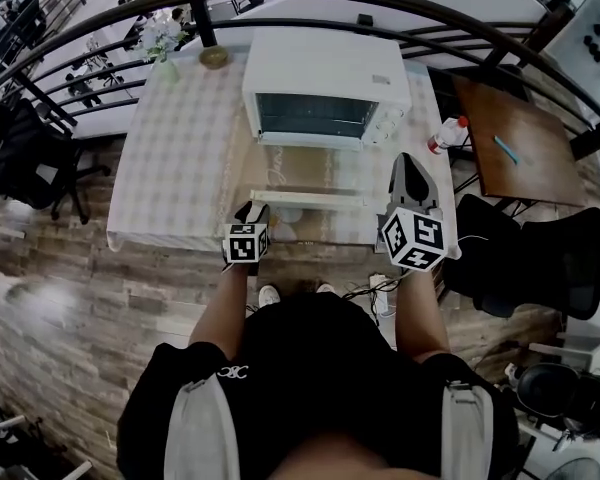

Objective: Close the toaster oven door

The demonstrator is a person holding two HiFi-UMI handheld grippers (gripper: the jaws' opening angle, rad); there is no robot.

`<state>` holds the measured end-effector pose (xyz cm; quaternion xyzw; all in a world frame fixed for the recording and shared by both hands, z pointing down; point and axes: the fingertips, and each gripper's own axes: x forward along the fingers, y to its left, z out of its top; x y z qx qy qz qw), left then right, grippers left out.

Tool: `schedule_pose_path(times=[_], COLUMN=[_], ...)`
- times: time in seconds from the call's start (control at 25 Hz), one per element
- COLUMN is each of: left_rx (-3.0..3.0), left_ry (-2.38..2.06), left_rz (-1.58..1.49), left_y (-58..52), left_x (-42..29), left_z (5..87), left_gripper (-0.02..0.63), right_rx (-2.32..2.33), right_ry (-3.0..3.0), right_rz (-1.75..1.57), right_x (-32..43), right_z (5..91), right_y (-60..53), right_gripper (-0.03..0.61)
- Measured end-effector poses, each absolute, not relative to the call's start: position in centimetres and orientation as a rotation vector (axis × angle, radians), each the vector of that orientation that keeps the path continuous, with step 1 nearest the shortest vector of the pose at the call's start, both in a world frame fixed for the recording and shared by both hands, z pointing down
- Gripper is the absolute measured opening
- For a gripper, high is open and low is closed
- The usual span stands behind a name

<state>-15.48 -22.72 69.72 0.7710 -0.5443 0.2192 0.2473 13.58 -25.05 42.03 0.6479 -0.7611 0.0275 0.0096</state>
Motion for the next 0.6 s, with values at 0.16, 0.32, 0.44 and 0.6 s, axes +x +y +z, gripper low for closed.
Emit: schedule_pose_path(times=[0.16, 0.32, 0.44, 0.6], left_rx=[2.053, 2.033, 2.021, 2.001], left_ry=[-1.446, -1.431, -1.433, -1.431], left_rz=[0.590, 0.631, 0.634, 0.695], left_y=[-23.5, -24.1, -24.9, -25.6], left_x=[-15.1, -15.0, -14.8, -14.3], left_z=[72.1, 73.7, 74.5, 76.0], left_gripper=[0.181, 0.181, 0.181, 0.169], right_rx=[2.046, 2.090, 2.125, 2.158], right_ry=[-2.319, -2.254, -2.213, -2.172], right_rz=[0.097, 0.102, 0.109, 0.143], right_x=[14.5, 15.8, 17.0, 18.0], right_z=[42.8, 43.2, 43.5, 44.2], right_y=[-24.4, -23.6, -23.1, -22.7], right_gripper=[-0.006, -0.006, -0.006, -0.006])
